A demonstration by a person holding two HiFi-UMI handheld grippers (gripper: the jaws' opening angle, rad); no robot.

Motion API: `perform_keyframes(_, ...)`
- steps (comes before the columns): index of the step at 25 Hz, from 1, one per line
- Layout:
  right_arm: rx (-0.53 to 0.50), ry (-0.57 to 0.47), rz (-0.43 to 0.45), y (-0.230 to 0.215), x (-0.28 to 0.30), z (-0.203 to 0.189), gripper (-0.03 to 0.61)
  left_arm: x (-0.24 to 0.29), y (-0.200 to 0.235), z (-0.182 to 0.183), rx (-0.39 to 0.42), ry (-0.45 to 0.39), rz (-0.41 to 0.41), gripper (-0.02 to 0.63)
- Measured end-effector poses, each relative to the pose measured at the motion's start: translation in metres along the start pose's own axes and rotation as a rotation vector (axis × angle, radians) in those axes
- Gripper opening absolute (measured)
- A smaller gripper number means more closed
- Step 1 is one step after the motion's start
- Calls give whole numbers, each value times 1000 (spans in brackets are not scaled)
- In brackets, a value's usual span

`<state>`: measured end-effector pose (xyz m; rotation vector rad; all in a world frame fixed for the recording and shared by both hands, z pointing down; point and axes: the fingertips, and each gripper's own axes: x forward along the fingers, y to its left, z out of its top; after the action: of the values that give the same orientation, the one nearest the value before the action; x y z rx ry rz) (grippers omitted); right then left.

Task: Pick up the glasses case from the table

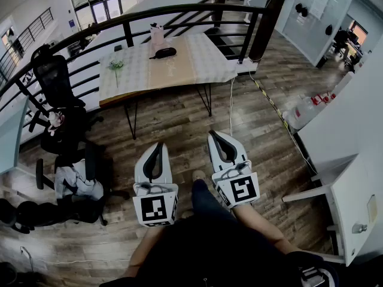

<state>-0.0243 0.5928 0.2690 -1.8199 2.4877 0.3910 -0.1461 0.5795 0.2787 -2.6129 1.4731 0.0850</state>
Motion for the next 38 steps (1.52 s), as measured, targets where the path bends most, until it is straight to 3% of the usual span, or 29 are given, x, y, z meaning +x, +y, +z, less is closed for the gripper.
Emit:
perform_keyframes(7,26,-31,51,-25,42,-26,11,52,-2,-24,-19,9,-24,11)
perform_keyframes(13,17,8,101,-69,115,-61,12,136,16,-38,-19,14,-27,11)
perform_keyframes(16,18,41,123,-99,152,-78,25,179,25,-39,-36,18,11,11)
perform_keyframes(18,32,80,141,-117,174,-88,88,204,29,-43,-60,34,36,11)
perform_keyframes(24,36,10,223,-158,232,-98,121,268,41,-46,-31,24,101,11)
perform_keyframes(38,97,1,244,-207,282,-122,121,332,43,-57,-26,40,135,11)
